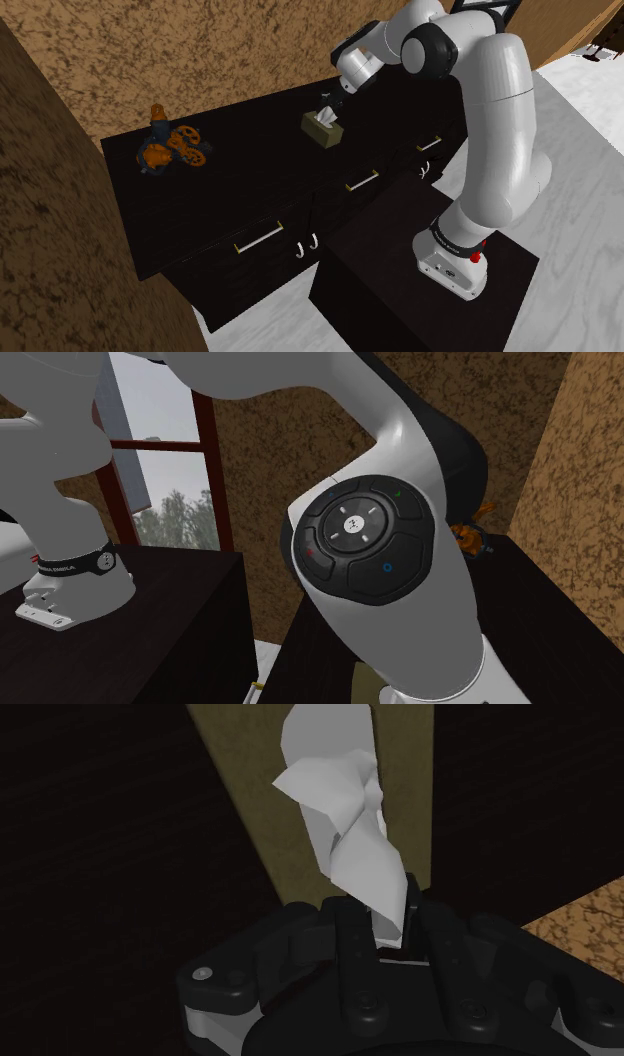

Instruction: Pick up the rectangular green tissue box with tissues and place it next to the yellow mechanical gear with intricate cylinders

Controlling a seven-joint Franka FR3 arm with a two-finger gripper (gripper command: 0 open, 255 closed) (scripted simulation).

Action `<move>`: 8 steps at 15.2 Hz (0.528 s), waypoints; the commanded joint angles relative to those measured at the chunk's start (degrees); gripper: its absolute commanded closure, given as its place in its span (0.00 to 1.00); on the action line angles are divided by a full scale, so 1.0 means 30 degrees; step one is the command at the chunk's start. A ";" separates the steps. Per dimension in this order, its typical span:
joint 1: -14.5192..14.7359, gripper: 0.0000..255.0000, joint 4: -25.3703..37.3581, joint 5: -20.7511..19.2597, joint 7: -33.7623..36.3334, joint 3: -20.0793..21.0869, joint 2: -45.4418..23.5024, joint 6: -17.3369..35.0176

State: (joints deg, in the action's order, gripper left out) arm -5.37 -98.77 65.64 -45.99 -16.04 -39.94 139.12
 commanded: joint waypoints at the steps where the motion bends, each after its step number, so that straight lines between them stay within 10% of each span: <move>1: -0.0008 1.00 -0.0027 -0.0004 0.0012 0.0004 -0.0056 -0.0017; 8: 0.0226 1.00 -0.0309 -0.0563 0.0624 -0.0311 0.0721 -0.0340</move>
State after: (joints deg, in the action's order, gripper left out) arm -4.79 -99.46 64.36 -44.50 -16.72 -38.34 138.39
